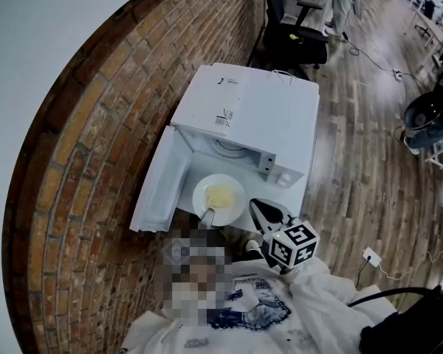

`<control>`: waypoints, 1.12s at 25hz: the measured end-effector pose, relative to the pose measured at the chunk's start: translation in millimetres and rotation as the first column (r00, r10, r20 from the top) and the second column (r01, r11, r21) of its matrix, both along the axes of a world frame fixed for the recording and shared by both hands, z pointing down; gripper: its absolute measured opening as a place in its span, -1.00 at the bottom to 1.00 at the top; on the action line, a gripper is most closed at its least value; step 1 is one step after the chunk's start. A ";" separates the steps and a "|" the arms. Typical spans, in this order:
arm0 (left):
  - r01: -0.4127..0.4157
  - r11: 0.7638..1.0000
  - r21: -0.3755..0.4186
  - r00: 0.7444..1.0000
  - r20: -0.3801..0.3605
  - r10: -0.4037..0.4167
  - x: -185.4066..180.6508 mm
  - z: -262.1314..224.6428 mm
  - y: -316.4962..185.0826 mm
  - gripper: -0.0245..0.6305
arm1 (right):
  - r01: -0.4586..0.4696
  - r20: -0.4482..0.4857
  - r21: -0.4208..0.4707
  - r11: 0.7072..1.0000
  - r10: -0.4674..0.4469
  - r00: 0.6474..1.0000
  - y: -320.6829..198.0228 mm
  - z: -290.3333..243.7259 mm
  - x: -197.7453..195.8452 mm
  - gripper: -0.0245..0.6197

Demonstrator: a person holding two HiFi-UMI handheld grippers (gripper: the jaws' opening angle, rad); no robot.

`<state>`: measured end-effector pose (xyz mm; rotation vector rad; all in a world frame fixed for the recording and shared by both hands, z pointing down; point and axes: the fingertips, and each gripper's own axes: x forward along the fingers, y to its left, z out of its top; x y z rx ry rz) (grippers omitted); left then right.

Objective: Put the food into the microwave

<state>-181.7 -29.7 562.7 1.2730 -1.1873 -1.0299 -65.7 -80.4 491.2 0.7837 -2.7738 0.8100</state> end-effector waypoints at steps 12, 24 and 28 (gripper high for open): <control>-0.106 0.994 -0.019 0.994 -0.034 0.105 -8.6 10.5 -47.9 -0.85 | -0.117 -0.022 -0.020 0.993 0.117 0.993 -31.0 7.2 -4.2 -0.88; -0.211 0.975 -0.067 0.978 -0.011 0.210 -28.6 46.6 -102.0 -0.85 | -0.169 -0.066 0.002 0.986 0.169 0.983 -57.6 9.4 -24.9 -0.88; -0.219 0.972 -0.089 0.976 -0.020 0.218 -32.7 58.5 -113.1 -0.85 | -0.169 -0.073 0.007 0.986 0.169 0.983 -63.3 10.2 -31.5 -0.88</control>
